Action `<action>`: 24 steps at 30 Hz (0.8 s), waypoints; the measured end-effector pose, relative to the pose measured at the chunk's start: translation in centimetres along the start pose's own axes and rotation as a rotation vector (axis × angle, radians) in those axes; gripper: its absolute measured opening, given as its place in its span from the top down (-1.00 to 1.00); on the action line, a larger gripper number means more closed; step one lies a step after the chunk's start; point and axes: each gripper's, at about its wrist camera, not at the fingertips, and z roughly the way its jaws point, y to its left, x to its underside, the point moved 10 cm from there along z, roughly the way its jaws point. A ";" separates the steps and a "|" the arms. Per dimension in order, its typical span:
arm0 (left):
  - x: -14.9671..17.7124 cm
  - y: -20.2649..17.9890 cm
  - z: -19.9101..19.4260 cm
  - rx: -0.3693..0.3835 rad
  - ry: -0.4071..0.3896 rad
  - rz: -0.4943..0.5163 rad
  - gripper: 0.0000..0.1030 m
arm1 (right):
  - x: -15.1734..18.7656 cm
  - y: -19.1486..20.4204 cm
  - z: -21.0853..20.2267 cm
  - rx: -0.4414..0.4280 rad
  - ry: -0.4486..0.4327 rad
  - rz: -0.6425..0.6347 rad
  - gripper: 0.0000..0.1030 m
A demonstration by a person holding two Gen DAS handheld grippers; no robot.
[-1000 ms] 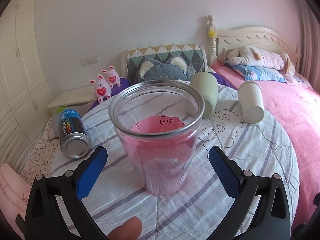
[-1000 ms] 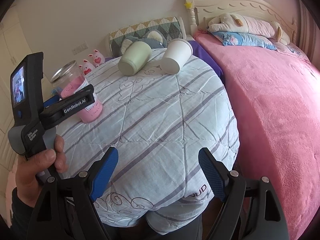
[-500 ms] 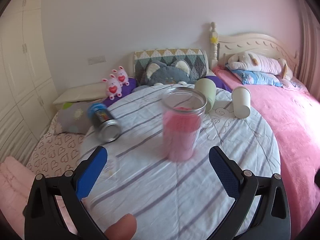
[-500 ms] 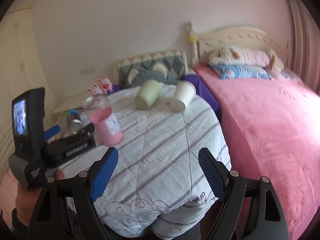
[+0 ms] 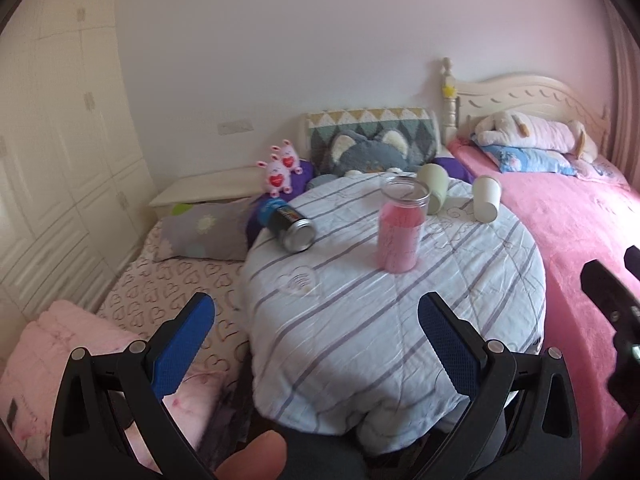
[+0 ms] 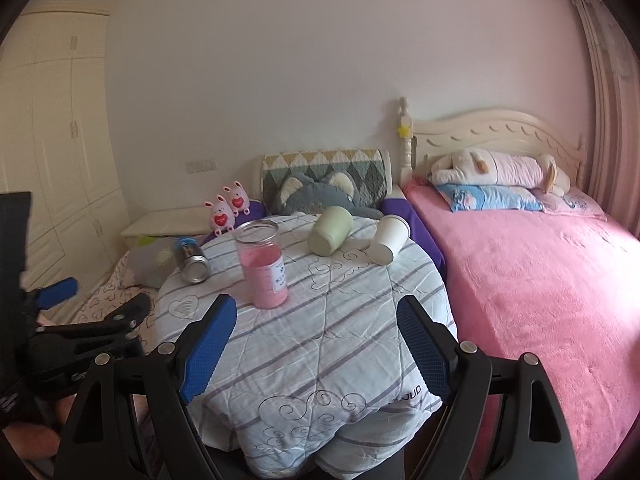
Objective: Flip cup upright
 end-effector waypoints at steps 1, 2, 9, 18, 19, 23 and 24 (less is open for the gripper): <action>0.2 0.3 -0.6 -0.008 -0.004 -0.004 -0.99 | 0.2 0.2 -0.3 -0.001 -0.002 -0.003 -0.62; 0.4 0.7 -1.1 -0.015 -0.007 -0.008 -0.99 | 0.5 0.4 -0.5 -0.004 -0.002 -0.004 -0.62; 2.5 1.9 -3.3 -0.014 0.015 -0.065 -0.99 | 2.0 1.3 -1.1 -0.026 0.012 -0.016 -0.62; 3.0 1.8 -4.0 -0.012 0.006 -0.072 -0.99 | 1.9 2.3 -1.8 -0.032 0.001 -0.034 -0.62; 3.0 1.8 -4.0 -0.009 0.008 -0.071 -0.99 | 1.9 2.4 -1.9 -0.030 0.000 -0.034 -0.62; 3.0 1.6 -4.2 -0.005 0.008 -0.065 -0.99 | 1.9 2.1 -2.0 -0.025 -0.004 -0.030 -0.62; 2.9 1.6 -4.2 -0.005 0.006 -0.064 -0.99 | 1.9 2.1 -2.0 -0.025 -0.003 -0.030 -0.62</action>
